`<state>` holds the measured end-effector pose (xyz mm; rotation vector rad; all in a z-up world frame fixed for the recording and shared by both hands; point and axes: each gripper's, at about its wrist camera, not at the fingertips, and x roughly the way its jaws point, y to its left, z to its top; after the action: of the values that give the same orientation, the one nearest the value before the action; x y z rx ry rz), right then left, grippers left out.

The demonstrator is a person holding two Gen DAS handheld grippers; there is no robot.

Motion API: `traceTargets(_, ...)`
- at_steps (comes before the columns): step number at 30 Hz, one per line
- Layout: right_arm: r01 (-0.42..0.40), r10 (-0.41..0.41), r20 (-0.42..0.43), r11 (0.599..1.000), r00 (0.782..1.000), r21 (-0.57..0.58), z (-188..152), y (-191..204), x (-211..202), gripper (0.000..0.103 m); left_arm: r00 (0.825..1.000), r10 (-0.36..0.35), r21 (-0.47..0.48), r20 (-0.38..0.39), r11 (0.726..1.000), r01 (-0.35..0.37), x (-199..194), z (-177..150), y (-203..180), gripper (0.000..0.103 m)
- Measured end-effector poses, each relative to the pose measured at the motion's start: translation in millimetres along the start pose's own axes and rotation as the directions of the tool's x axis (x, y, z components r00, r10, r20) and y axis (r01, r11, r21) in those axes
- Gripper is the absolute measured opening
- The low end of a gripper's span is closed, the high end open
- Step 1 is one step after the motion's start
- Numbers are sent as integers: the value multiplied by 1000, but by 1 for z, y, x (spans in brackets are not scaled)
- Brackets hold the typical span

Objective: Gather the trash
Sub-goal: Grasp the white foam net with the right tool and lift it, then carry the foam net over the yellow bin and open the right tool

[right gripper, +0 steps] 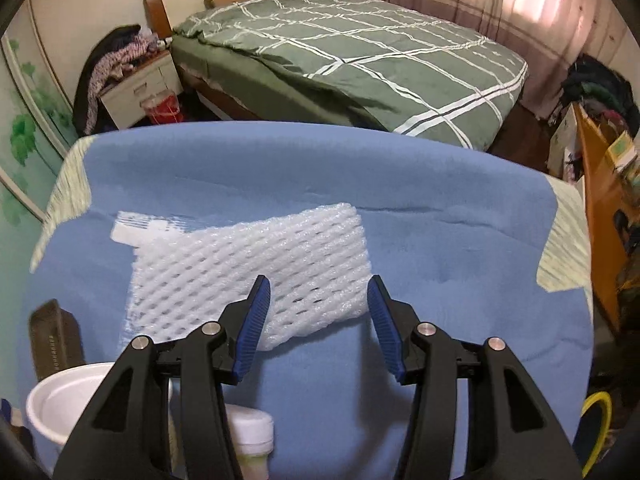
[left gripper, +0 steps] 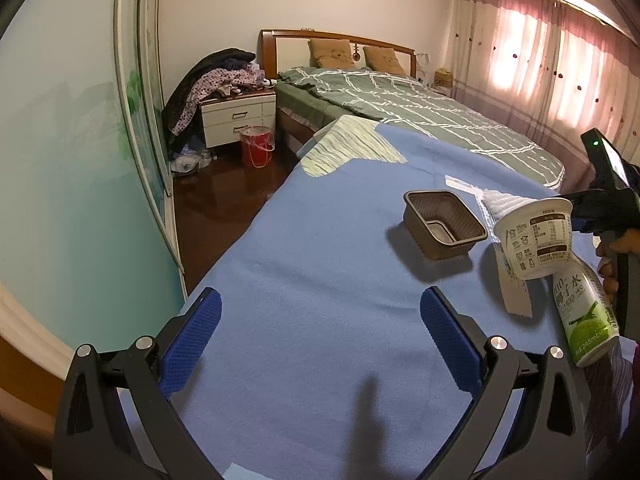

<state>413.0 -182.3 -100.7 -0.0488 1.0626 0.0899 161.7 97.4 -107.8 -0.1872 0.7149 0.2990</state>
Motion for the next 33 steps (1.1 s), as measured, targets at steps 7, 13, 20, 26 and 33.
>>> traceTargets(7, 16, -16, -18, 1000, 1000, -21, 6, 1, 13, 70, 1000, -1, 0, -5, 1000, 1, 0, -1, 0, 98)
traceTargets(13, -65, 65, 3, 997, 998, 51, 5, -12, 8, 35, 1000, -1, -4, -13, 1000, 1, 0, 0, 1, 98)
traceTargets(20, -64, 55, 69, 988, 996, 138, -3, -35, -20, 11, 1000, 9, 9, 13, 1000, -9, -5, -1, -2, 98)
traceTargets(26, -55, 10, 187, 970, 982, 237, -28, -77, -65, 11, 1000, 11, 21, 23, 1000, -12, -8, -3, -5, 98)
traceTargets(33, -14, -89, 304, 947, 949, 322, -88, -129, -132, 11, 1000, 5, 33, 27, 999, -6, -10, -3, -7, 98)
